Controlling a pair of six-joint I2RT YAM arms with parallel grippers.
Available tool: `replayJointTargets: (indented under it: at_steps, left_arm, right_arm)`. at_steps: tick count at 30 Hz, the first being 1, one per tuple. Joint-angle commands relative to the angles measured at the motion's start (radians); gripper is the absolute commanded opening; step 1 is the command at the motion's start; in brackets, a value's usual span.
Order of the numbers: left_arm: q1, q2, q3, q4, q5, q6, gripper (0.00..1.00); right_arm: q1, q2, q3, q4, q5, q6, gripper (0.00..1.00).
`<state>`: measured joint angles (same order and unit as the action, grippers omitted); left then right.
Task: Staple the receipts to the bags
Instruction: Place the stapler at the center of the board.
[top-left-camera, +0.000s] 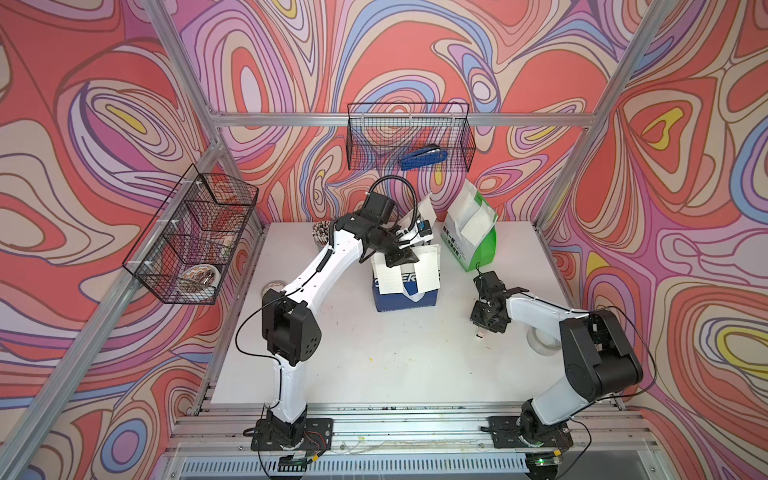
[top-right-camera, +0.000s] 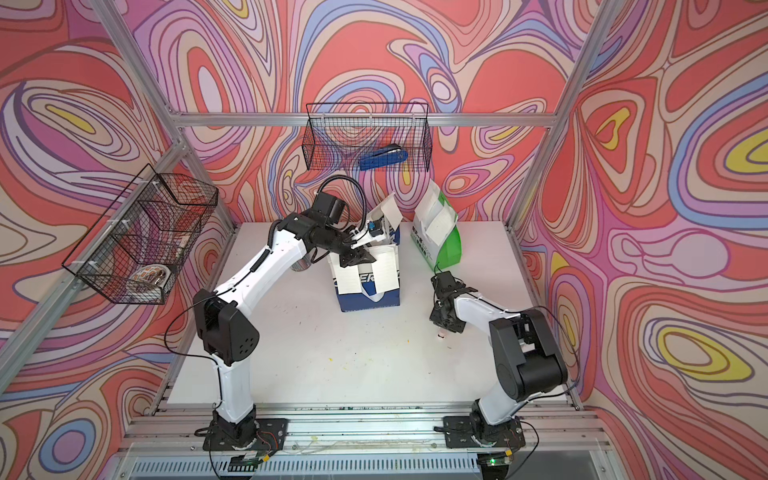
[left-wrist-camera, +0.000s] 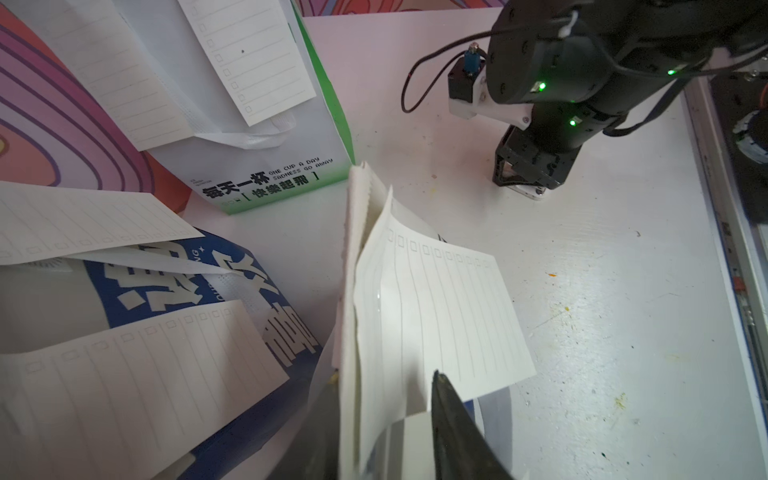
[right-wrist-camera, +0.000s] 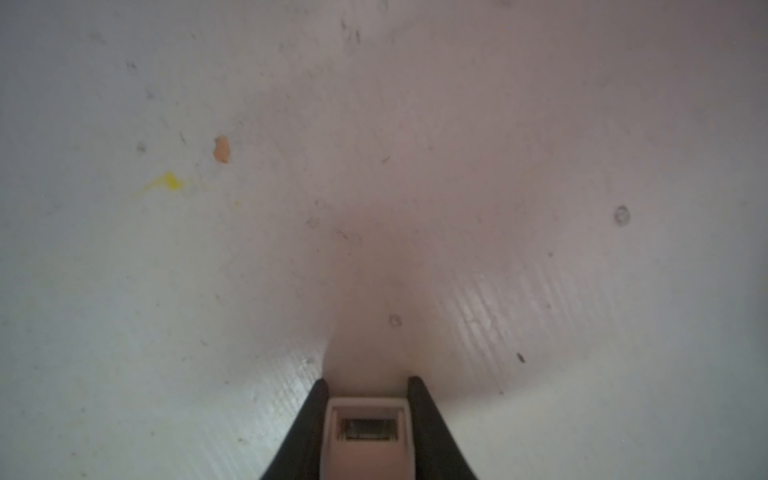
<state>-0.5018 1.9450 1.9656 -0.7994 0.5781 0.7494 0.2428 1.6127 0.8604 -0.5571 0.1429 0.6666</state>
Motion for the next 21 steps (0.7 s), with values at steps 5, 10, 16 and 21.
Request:
replayJointTargets:
  at_steps: [5, 10, 16, 21]
  left_arm:
    - [0.042, -0.349, -0.363, 0.49, -0.006, -0.239, 0.58]
    - [0.099, -0.559, -0.656, 0.809, -0.159, -0.516, 1.0]
    - [0.133, -0.839, -1.035, 0.975, -0.654, -0.697, 1.0]
    - [0.163, -0.958, -1.432, 1.254, -0.793, -0.653, 1.0]
  right_arm:
    - [-0.014, -0.014, -0.015, 0.046, 0.056, 0.008, 0.42]
    - [-0.014, -0.202, -0.031, 0.12, 0.169, -0.006, 0.66]
    - [-0.014, -0.489, -0.246, 0.571, 0.287, -0.238, 0.84]
    - [-0.014, -0.542, -0.519, 1.183, 0.201, -0.64, 0.98]
